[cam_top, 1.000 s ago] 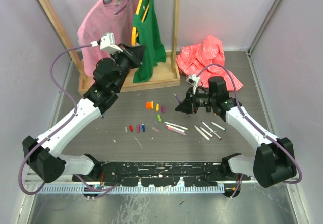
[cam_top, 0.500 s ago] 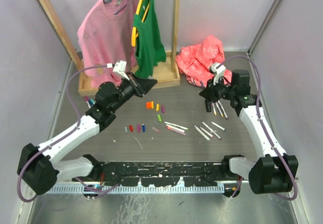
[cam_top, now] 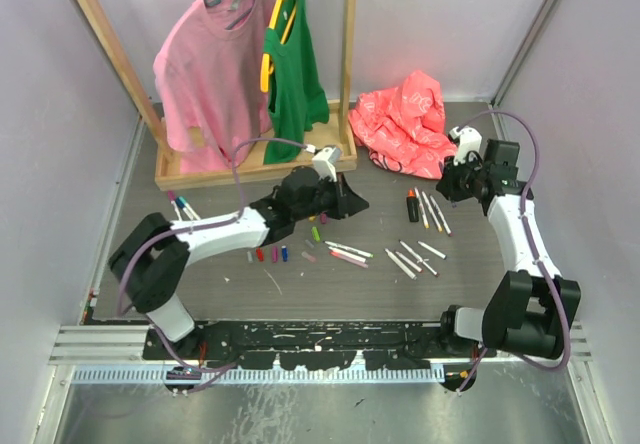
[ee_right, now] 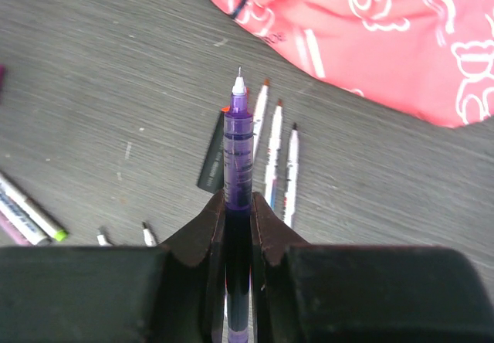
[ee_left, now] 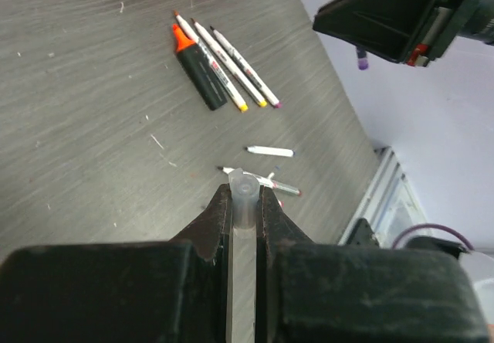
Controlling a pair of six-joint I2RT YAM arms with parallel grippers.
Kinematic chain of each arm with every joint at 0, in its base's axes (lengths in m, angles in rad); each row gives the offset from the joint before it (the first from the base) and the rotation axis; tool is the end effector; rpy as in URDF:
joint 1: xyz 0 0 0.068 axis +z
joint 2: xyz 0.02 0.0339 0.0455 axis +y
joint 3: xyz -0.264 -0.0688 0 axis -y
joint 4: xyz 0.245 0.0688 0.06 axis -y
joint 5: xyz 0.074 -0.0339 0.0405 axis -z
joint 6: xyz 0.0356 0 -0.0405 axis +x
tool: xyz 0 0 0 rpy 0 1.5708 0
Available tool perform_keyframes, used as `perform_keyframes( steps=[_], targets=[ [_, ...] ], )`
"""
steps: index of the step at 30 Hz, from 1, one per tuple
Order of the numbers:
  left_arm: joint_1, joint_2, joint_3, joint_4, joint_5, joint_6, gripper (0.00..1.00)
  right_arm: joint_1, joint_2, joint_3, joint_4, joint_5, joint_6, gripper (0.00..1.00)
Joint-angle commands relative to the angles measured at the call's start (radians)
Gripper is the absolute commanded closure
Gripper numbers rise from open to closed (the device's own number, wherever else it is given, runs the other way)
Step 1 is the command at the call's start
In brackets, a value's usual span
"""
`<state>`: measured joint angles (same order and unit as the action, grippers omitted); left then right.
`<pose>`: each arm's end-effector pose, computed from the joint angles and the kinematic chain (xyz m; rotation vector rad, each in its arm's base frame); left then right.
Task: Open the pen caps
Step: Place the pen cap at the center of the board, then place the pen at the center of the board.
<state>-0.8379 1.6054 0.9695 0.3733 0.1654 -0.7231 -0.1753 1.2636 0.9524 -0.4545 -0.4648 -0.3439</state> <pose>0.2413 -0.2769 0.2518 0.2435 2.0044 -1.2058 0.2667 -0.0310 0.2739 -0.4138 2.2142 0.2677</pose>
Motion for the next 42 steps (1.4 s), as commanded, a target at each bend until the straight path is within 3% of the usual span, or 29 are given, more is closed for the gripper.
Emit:
perform_keyframes(
  steps=[1, 11, 18, 34, 42],
  targets=[
    [-0.004, 0.104, 0.151, -0.062, -0.08, 0.098, 1.0, -0.023, 0.027, 0.052, 0.015, 0.079, -0.03, 0.99],
    [-0.003, 0.398, 0.454, -0.335, -0.15, 0.152, 1.0, -0.028, 0.171, 0.096, 0.004, 0.16, -0.067, 0.99],
    [-0.004, 0.471, 0.538, -0.441, -0.225, 0.199, 1.0, -0.042, 0.213, 0.086, 0.003, 0.207, -0.087, 0.99],
    [-0.005, 0.68, 0.915, -0.809, -0.367, 0.212, 1.0, -0.11, 0.368, 0.119, -0.074, 0.209, -0.128, 0.96],
    [-0.004, 0.7, 0.942, -0.847, -0.42, 0.185, 0.96, -0.12, 0.436, 0.144, -0.111, 0.194, -0.138, 0.93]
  ],
)
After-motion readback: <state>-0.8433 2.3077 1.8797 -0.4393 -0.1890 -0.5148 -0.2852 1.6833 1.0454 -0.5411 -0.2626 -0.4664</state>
